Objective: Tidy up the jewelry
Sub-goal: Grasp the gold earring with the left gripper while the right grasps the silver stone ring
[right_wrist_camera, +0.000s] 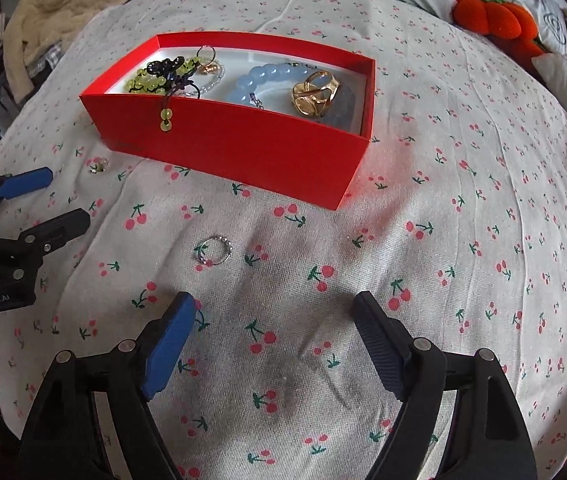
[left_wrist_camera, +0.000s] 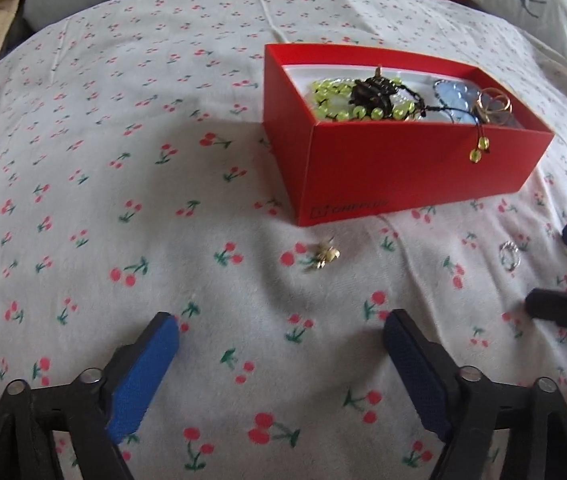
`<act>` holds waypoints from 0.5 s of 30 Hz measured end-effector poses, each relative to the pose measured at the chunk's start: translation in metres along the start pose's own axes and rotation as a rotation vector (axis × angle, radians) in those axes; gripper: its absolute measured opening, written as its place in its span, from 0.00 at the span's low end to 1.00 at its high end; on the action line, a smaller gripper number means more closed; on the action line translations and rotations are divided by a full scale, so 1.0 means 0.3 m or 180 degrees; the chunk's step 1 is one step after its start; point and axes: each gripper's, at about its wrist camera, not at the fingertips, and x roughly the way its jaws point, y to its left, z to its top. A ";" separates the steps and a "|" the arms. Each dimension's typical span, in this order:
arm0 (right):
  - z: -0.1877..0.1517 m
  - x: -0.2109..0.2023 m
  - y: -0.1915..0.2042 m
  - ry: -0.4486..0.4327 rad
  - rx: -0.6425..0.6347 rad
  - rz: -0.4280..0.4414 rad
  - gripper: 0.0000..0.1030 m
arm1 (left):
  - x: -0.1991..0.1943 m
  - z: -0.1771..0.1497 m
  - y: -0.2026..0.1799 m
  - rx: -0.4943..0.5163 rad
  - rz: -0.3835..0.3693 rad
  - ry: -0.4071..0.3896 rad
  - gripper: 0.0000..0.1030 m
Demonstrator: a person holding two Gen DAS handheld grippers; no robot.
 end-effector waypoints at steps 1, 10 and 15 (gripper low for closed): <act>0.002 0.006 0.002 -0.0012 0.0005 -0.0015 0.85 | 0.006 0.011 0.000 -0.0014 -0.0026 0.0005 0.76; 0.033 0.034 0.013 -0.0099 0.0103 -0.0086 0.95 | 0.047 0.083 -0.004 -0.0251 -0.0162 0.0120 0.43; 0.049 0.046 0.018 -0.0171 0.0194 -0.0123 0.96 | 0.060 0.098 -0.015 -0.0311 -0.0114 0.0158 0.28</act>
